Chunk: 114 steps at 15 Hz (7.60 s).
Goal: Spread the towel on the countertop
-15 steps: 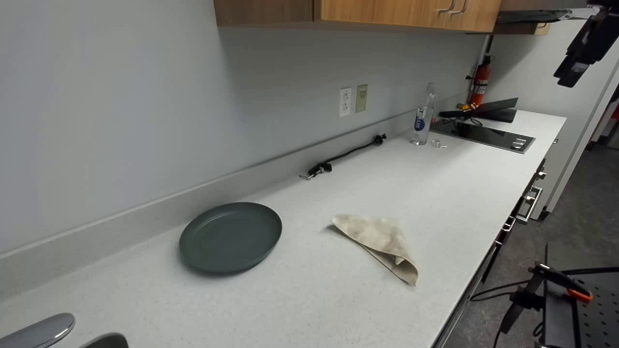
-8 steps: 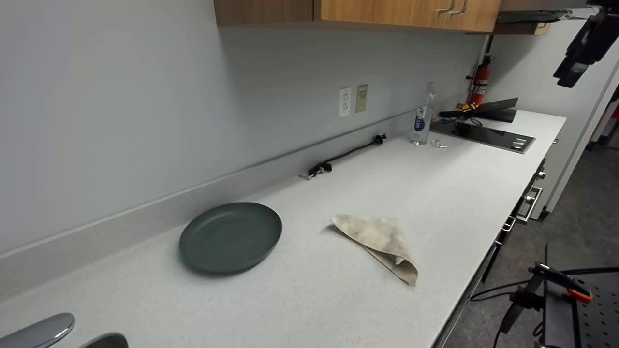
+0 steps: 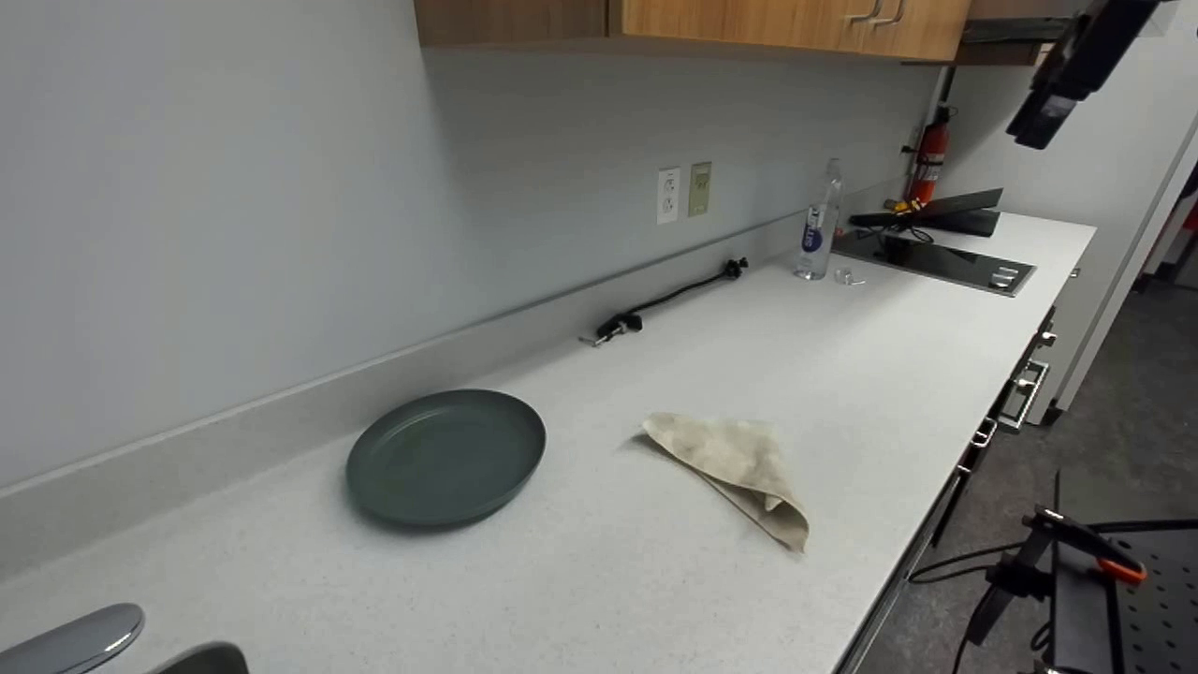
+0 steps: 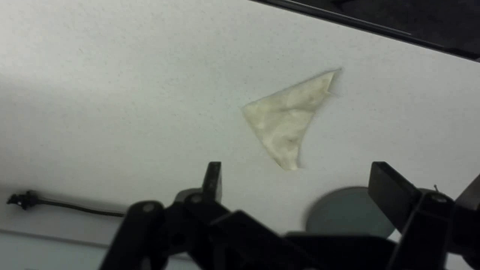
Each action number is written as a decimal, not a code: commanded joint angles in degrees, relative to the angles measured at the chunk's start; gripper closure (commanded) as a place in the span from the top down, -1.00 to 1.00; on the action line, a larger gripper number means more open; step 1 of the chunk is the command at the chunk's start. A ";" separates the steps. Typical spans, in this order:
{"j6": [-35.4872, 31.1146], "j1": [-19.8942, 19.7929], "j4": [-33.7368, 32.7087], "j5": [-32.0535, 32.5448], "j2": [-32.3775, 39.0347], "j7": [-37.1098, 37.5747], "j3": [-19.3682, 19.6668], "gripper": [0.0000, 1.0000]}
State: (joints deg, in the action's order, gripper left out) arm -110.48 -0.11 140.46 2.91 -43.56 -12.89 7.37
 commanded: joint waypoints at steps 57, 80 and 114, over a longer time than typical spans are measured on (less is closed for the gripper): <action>-39.73 5.22 -4.77 -1.83 59.73 12.02 -12.21 1.00; -39.64 6.47 -9.72 8.63 65.27 13.32 -8.09 1.00; -19.68 6.81 -14.11 -10.86 41.95 -5.77 -16.02 -0.99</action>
State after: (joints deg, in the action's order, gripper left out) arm -135.50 6.78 128.03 -2.75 2.78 -11.45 -8.26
